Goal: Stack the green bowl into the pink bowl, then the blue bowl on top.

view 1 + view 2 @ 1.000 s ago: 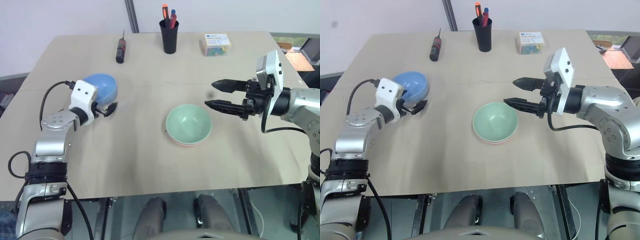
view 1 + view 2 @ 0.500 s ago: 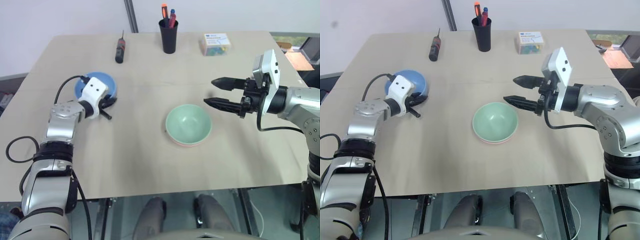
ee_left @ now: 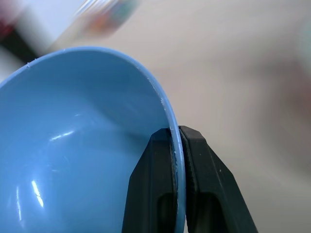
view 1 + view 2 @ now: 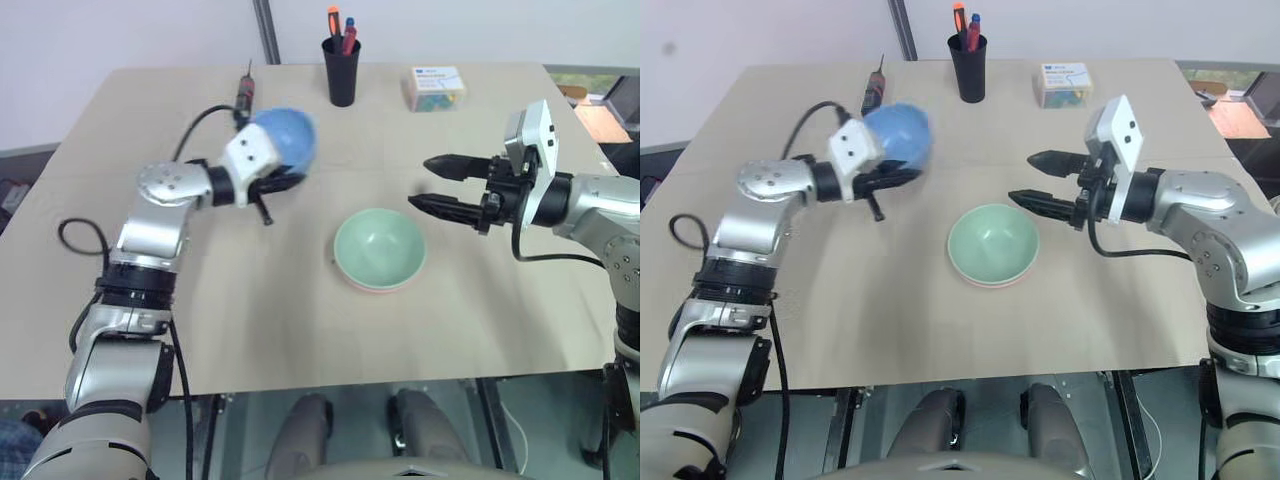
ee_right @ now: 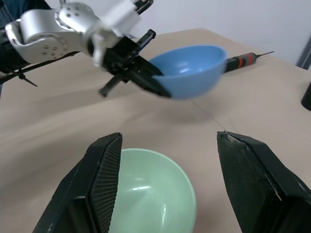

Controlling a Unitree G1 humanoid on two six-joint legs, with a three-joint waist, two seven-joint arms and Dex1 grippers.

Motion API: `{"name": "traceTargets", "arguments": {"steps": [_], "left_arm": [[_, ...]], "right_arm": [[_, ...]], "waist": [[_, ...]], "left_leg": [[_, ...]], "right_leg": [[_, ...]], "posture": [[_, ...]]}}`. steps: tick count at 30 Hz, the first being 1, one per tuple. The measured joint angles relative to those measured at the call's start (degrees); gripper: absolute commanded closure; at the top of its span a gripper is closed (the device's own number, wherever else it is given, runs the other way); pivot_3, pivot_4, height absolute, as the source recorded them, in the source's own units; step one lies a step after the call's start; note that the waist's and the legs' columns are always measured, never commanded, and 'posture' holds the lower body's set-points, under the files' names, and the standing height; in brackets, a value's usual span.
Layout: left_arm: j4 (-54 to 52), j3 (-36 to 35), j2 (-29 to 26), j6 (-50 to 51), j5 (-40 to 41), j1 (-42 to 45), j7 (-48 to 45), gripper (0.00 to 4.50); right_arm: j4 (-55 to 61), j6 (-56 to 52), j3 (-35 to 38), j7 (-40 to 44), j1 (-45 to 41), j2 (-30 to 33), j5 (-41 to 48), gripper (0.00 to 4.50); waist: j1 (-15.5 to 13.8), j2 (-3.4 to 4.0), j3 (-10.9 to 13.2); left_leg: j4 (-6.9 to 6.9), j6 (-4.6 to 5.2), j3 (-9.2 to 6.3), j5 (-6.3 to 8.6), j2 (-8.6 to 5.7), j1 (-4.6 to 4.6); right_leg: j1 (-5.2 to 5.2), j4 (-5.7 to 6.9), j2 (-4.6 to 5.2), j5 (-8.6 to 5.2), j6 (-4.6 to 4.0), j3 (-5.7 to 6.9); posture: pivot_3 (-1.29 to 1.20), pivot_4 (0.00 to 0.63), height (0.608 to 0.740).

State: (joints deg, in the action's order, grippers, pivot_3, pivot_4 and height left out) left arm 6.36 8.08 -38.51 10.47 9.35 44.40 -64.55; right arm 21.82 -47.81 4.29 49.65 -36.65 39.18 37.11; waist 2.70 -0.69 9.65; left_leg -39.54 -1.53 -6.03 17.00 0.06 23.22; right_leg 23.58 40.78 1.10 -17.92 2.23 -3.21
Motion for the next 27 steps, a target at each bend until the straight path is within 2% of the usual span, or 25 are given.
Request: {"name": "traceTargets", "arguments": {"steps": [5,14,15,17,22,24,25,27], "left_arm": [[-10.7,4.9,0.4,3.2,3.7,-0.2,-6.9,4.45],[-13.2,7.8,0.5,1.6,3.8,-0.9,-11.3,4.45],[-13.5,7.8,0.5,1.4,4.0,-0.9,-11.4,3.88],[-14.0,7.6,0.9,1.1,4.6,-0.9,-11.4,3.34],[-15.7,4.3,2.9,1.9,10.1,-0.8,-11.0,0.99],[-15.8,3.5,3.0,2.2,10.9,-0.7,-10.6,0.22],[-15.8,2.3,3.3,3.3,12.4,-0.7,-10.0,0.06],[-15.9,-0.4,3.5,5.6,15.3,-0.7,-8.8,0.06]], "right_arm": [[-0.3,0.5,-0.1,0.0,0.2,0.2,-0.1,1.24],[-0.3,0.5,-0.6,-0.2,0.4,0.9,0.1,1.24],[-0.3,0.5,-0.6,-0.2,0.5,1.1,0.1,1.24],[-0.3,0.5,-0.6,-0.2,0.9,1.5,0.1,1.24],[-0.3,0.6,-1.0,-0.2,1.1,1.6,0.0,1.24],[-0.3,0.6,-1.0,-0.2,1.1,1.6,0.0,1.24],[-0.3,0.6,-1.1,-0.1,1.1,1.6,0.0,1.24],[-0.3,0.7,-1.1,-0.1,1.1,1.7,-0.1,1.24]], "waist": [[0.1,0.01,0.0],[-0.2,0.01,0.0],[-0.2,0.01,0.0],[-0.3,0.01,0.0],[-0.2,0.01,0.0],[-0.2,0.01,0.0],[-0.2,0.01,0.0],[-0.2,0.01,0.0]], "left_leg": [[0.0,0.01,0.12,0.0,0.01,-0.11],[-0.03,0.03,0.35,0.01,0.01,-0.18],[-0.03,0.03,0.36,0.01,0.01,-0.17],[-0.03,0.03,0.35,0.01,0.01,-0.17],[-0.05,0.03,0.35,0.01,0.02,-0.18],[-0.06,0.03,0.35,0.01,0.02,-0.18],[-0.06,0.03,0.34,0.01,0.03,-0.18],[-0.07,0.03,0.33,0.01,0.03,-0.18]], "right_leg": [[-0.04,0.08,-0.08,0.0,0.0,-0.04],[-0.13,0.07,-0.09,0.0,0.0,-0.05],[-0.13,0.06,-0.08,0.0,0.0,-0.05],[-0.13,0.06,-0.08,0.0,0.0,-0.05],[-0.14,0.08,-0.08,0.0,0.0,-0.06],[-0.14,0.08,-0.09,0.0,0.0,-0.05],[-0.14,0.09,-0.09,0.0,0.0,-0.05],[-0.14,0.09,-0.09,0.0,0.0,-0.05]], "posture": [[0.0,0.15,0.712],[0.0,0.15,0.712],[0.0,0.15,0.712],[0.0,0.15,0.712],[0.0,0.15,0.712],[0.0,0.15,0.712],[0.0,0.15,0.712],[0.0,0.15,0.712]]}}
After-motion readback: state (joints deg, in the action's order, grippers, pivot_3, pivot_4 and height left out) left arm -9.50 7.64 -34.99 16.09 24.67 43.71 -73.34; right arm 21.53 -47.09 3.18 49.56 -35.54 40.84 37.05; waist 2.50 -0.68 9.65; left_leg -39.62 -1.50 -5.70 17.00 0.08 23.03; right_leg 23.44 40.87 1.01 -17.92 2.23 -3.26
